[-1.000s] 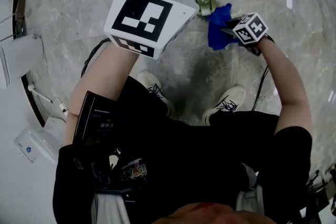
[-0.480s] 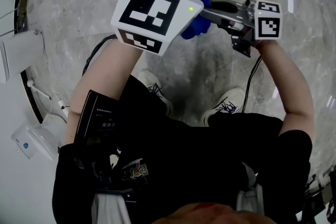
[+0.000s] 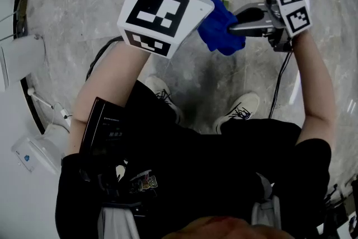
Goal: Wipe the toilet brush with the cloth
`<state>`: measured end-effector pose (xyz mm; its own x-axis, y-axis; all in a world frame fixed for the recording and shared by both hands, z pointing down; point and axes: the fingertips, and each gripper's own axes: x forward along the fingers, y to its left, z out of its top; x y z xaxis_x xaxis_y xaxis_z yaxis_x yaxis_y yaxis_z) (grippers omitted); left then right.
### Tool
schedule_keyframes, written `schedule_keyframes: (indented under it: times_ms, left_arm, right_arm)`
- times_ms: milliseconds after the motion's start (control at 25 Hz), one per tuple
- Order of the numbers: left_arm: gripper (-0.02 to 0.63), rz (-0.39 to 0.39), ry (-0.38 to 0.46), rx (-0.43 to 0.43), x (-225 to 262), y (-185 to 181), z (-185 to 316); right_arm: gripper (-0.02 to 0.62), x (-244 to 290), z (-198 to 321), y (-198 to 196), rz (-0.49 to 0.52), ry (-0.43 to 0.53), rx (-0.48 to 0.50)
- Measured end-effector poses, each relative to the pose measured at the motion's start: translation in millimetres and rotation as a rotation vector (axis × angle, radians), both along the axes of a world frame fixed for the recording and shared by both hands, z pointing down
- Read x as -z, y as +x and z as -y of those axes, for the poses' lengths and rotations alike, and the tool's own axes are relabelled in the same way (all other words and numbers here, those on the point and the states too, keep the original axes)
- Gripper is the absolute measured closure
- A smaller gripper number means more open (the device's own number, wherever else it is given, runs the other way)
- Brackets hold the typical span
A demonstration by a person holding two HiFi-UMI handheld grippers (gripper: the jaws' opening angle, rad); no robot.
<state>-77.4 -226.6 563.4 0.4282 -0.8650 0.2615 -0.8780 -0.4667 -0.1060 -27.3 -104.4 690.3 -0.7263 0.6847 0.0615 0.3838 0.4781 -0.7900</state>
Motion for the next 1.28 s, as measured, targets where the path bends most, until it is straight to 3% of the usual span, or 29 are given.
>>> schedule_keyframes:
  times_ms: [80,160,240,400,480,560,680,760,840,960,1080,1200,1280]
  left_arm:
    - [0.528,-0.006,-0.009,0.006,-1,-2,0]
    - [0.528,0.001,-0.011,0.003,-2,-2,-3]
    - [0.528,0.006,-0.011,0.002,-3,-3,-4]
    - [0.528,-0.002,-0.012,0.008,-1,-8,-5]
    - [0.528,-0.001,-0.008,0.007,0,-8,-5]
    - [0.528,0.0,-0.008,0.007,0,-7,-5]
    - [0.528,0.004,-0.011,0.01,-3,-7,-6]
    - [0.528,0.006,-0.017,0.011,-6,-7,-7]
    - [0.528,0.006,-0.021,0.01,-8,-6,-7]
    - [0.528,0.004,-0.021,0.009,-10,-6,-10]
    - [0.528,0.014,-0.003,0.015,-5,-7,-12]
    - [0.526,0.033,0.012,0.017,3,-10,-13]
    - [0.52,0.022,0.029,0.009,9,-12,-11]
  right_arm:
    - [0.531,-83,-11,26,-0.252,0.002,0.06]
    - [0.531,-143,0,54,-0.426,0.005,0.007]
    - [0.529,-169,35,67,-0.497,0.037,-0.163]
    - [0.529,-180,128,56,-0.556,0.199,-0.653]
    - [0.528,-176,153,35,-0.553,0.277,-0.788]
    - [0.528,-158,160,5,-0.471,0.277,-0.824]
    - [0.528,-113,149,-36,-0.267,0.176,-0.759]
    - [0.528,-88,144,-40,-0.167,0.142,-0.704]
    - [0.527,-90,152,-24,-0.166,0.129,-0.728]
    - [0.528,-141,172,28,-0.35,0.189,-0.839]
    - [0.528,-190,182,90,-0.608,0.348,-0.918]
    - [0.526,-214,179,128,-0.797,0.468,-0.93]
    - [0.523,-222,176,139,-0.854,0.512,-0.908]
